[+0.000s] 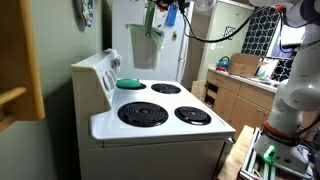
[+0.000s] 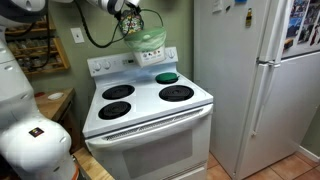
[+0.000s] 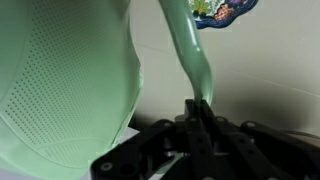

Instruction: Move the dust bin to the left

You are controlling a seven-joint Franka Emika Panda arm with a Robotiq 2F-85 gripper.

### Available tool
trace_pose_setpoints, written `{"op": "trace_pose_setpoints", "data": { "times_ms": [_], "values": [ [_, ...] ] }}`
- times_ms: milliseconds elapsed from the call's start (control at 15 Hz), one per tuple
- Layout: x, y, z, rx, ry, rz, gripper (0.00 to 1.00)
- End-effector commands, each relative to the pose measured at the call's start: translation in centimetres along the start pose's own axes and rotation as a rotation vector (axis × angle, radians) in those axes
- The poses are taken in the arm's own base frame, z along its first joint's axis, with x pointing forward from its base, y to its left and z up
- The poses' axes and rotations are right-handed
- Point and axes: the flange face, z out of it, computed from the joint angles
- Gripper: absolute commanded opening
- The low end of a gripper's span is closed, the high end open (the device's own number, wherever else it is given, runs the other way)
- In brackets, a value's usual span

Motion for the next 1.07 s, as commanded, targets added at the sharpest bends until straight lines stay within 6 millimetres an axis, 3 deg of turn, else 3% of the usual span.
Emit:
{"op": "trace_pose_setpoints", "data": {
  "times_ms": [0,200,533,1000],
  "values": [
    [2.0,-3.4,-0.1,0.087,0.041,-0.007,0.02],
    [3.1,-4.8,-0.1,0.135,0.068,-0.014,0.02],
    [3.3,-5.9,0.7,0.153,0.047,0.021,0.02],
    [1.1,-6.0,-2.7,0.065,-0.054,0.126,0.02]
  ]
}}
